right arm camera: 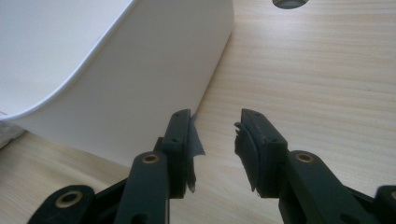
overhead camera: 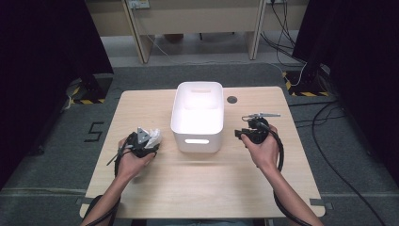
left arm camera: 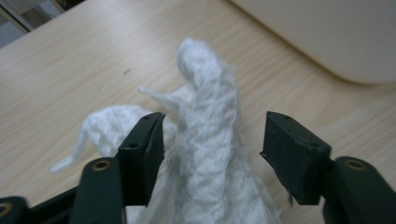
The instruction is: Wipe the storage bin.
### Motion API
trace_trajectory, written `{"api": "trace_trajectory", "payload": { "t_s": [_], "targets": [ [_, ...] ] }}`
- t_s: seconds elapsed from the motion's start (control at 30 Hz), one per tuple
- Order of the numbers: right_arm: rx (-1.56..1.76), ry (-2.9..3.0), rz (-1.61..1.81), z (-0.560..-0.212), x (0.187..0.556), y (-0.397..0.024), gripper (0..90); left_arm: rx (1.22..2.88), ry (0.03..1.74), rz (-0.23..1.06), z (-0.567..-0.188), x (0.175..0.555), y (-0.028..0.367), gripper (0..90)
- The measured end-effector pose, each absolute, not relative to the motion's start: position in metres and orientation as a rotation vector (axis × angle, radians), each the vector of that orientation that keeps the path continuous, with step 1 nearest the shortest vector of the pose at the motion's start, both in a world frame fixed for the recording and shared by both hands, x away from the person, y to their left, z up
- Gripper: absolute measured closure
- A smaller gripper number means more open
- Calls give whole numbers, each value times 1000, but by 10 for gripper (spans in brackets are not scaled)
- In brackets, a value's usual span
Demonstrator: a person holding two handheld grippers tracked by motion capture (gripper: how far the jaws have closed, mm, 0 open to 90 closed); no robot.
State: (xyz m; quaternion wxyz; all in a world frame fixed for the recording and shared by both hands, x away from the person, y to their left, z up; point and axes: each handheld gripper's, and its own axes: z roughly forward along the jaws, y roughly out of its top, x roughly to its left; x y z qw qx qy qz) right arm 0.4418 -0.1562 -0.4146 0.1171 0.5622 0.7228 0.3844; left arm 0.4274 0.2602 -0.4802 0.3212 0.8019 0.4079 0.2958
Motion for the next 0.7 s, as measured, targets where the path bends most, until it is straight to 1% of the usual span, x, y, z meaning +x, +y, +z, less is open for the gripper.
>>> {"api": "trace_trajectory", "payload": {
  "t_s": [0.2, 0.47, 0.6, 0.7],
  "targets": [
    [1652, 2106, 1127, -414, 439, -162, 643, 2048, 1021, 785, -460, 417, 266, 255],
    [1685, 2073, 1109, -416, 433, -181, 642, 1967, 1013, 790, -439, 398, 288, 224],
    [1710, 2050, 1093, -419, 429, -194, 640, 1912, 1045, 793, -436, 390, 305, 218],
    [1725, 2036, 1083, -422, 425, -203, 639, 1872, 1088, 788, -442, 382, 322, 219]
  ]
}}
